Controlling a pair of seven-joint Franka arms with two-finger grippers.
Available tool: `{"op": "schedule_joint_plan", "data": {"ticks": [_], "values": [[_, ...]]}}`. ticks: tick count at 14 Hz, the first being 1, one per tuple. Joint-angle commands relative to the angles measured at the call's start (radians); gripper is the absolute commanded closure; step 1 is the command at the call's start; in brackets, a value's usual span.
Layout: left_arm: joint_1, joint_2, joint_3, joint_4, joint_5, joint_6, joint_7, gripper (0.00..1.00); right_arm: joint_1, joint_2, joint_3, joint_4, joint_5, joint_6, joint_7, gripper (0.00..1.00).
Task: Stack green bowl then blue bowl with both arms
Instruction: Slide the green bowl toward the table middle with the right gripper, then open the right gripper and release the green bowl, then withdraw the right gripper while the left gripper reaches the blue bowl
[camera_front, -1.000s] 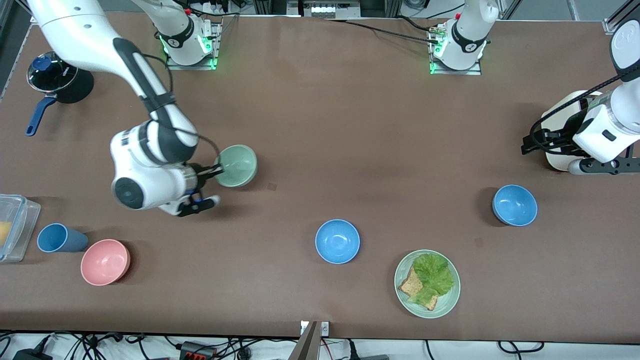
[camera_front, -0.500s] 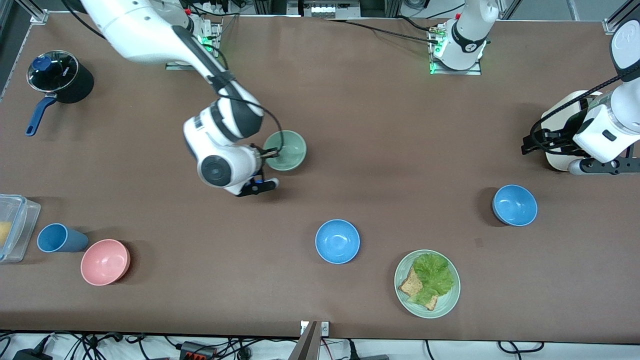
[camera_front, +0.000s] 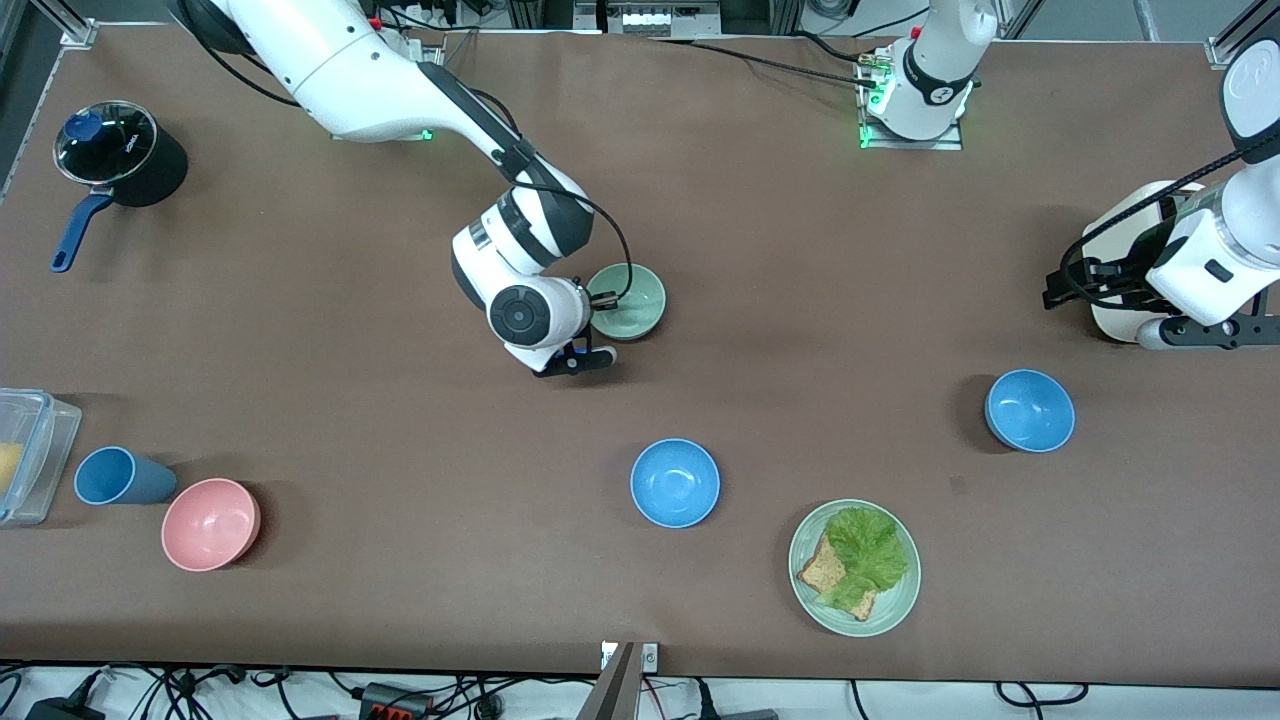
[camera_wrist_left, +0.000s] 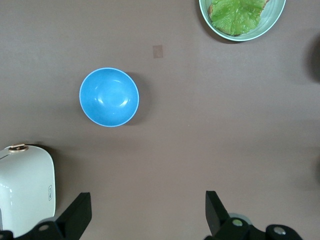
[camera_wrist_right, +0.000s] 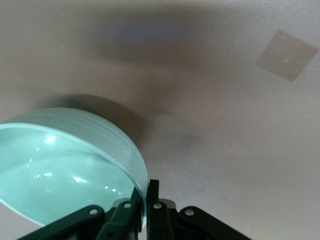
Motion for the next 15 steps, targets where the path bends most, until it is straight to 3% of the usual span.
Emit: {"op": "schedule_joint_plan", "data": {"ticks": [1,5,10,12,15], "values": [[0.01,0.011,0.002,0.024,-0.017,-0.008,0.025,0.0,-0.002,0.007,-0.005,0.028,-0.015,0.005,0.052,0.02],[0.012,0.011,0.002,0.024,-0.017,-0.008,0.025,0.0,-0.008,-0.011,-0.003,0.125,-0.013,-0.039,0.1,0.0],[0.01,0.015,0.003,0.024,-0.017,-0.005,0.02,0.0,-0.095,-0.155,-0.048,0.231,-0.015,-0.279,0.102,0.0],[0.004,0.041,0.002,0.024,-0.002,-0.005,0.017,0.0,-0.158,-0.219,-0.084,0.236,-0.074,-0.289,0.079,0.0],[0.035,0.11,0.003,0.04,-0.003,0.015,0.028,0.0,-0.239,-0.285,-0.088,0.237,-0.177,-0.289,0.054,0.0]]}}
